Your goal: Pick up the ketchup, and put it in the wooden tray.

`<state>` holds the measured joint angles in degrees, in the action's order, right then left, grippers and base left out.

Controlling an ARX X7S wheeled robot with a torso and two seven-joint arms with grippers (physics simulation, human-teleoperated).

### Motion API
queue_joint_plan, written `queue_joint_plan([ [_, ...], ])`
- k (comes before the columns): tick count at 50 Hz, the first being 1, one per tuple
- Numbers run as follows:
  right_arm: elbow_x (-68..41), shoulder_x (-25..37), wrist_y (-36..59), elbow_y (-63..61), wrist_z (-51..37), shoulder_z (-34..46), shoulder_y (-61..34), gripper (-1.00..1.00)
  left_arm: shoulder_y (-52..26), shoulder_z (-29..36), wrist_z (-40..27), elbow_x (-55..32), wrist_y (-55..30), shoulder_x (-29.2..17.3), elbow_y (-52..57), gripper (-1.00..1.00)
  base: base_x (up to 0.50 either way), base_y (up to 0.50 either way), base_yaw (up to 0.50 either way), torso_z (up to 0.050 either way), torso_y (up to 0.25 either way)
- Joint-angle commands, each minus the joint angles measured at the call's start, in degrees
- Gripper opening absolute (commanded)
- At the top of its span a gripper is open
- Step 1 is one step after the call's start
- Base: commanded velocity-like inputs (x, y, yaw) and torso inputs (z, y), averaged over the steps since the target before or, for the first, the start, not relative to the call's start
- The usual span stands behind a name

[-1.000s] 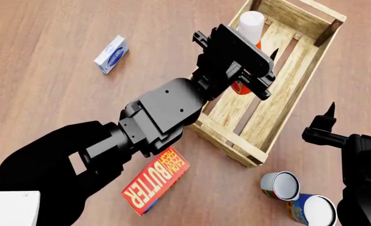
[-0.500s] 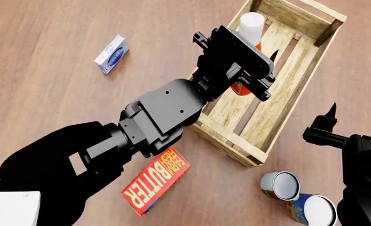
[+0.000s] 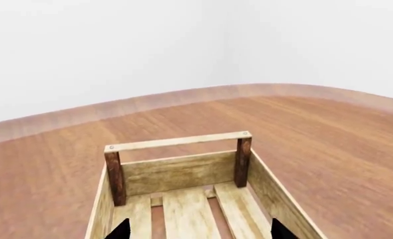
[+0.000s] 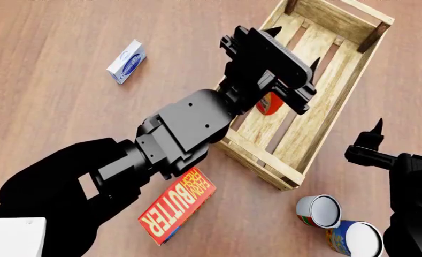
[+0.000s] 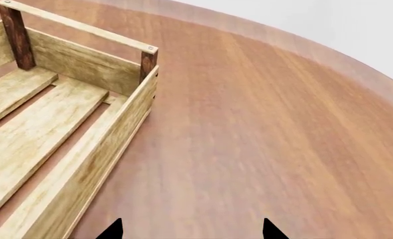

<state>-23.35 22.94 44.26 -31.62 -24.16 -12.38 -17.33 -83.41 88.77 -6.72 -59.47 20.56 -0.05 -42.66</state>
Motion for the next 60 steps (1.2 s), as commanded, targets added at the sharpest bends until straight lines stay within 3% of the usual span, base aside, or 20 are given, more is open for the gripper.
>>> queue_joint_plan([
  [1, -0.22, 0.06, 0.11, 0.01, -0.18, 0.00, -0.01, 1.00, -0.14, -0.23, 0.11, -0.15, 0.08, 0.05, 0.20, 1.00, 0.00, 0.00, 0.00, 0.000, 0.000],
  [35, 0.03, 0.53, -1.93, 0.35, 0.16, 0.62, 0.38, 1.00, -0.14, -0.23, 0.11, -0.15, 0.08, 0.05, 0.20, 1.00, 0.00, 0.00, 0.00, 0.000, 0.000],
  [36, 0.08, 0.55, -2.10, 0.38, 0.21, 0.66, 0.41, 1.00, -0.14, -0.23, 0.11, -0.15, 0.08, 0.05, 0.20, 1.00, 0.00, 0.00, 0.00, -0.003, 0.129],
  [37, 0.13, 0.56, -2.26, 0.40, 0.23, 0.69, 0.43, 1.00, 3.78, -0.32, 1.92, 4.15, -7.67, 0.05, 0.18, 1.00, 0.00, 0.00, 0.00, -0.006, 0.178],
  [60, 0.82, 0.67, -5.54, 0.98, 0.89, 1.17, 0.96, 1.00, 0.95, -0.24, 1.41, 2.74, -8.55, 0.05, 1.64, 1.00, 0.00, 0.00, 0.00, -0.010, 0.250],
])
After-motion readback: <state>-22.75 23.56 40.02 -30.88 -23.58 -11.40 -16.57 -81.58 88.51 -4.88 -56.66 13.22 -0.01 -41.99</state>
